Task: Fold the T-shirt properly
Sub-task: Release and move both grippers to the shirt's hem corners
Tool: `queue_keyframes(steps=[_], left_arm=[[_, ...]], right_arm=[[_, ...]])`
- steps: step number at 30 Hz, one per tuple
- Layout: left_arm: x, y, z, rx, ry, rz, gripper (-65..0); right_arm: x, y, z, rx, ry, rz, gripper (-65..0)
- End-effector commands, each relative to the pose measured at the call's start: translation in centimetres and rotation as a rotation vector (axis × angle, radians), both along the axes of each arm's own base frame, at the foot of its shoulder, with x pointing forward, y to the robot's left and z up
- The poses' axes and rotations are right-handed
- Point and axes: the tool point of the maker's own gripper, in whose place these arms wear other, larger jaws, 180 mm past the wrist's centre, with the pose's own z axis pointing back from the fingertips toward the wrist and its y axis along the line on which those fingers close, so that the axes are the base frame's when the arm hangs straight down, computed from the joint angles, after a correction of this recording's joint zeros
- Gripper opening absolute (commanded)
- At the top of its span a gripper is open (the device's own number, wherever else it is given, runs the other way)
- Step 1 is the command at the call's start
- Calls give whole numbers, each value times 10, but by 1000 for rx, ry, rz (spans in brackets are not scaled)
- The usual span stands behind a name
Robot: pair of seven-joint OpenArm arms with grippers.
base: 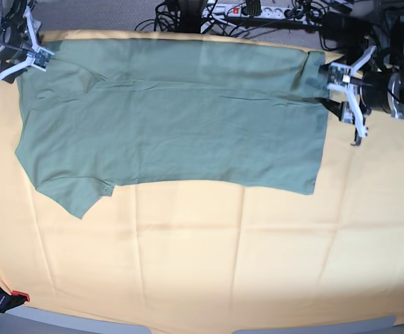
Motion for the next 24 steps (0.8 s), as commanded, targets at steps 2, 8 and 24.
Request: queue_keyframes(steps=[2,8,24], left_arm=[[20,1,17,-17,-63,57,-327],[100,11,42,-134,-267,379,-327],[199,64,-26,-663,215,1011,-327]], right_arm=[[21,-7,25,-38,-102,-6,-300],[54,-27,66,1,-278,-120,-301],[64,-39,85,32,-354,-190,-301]])
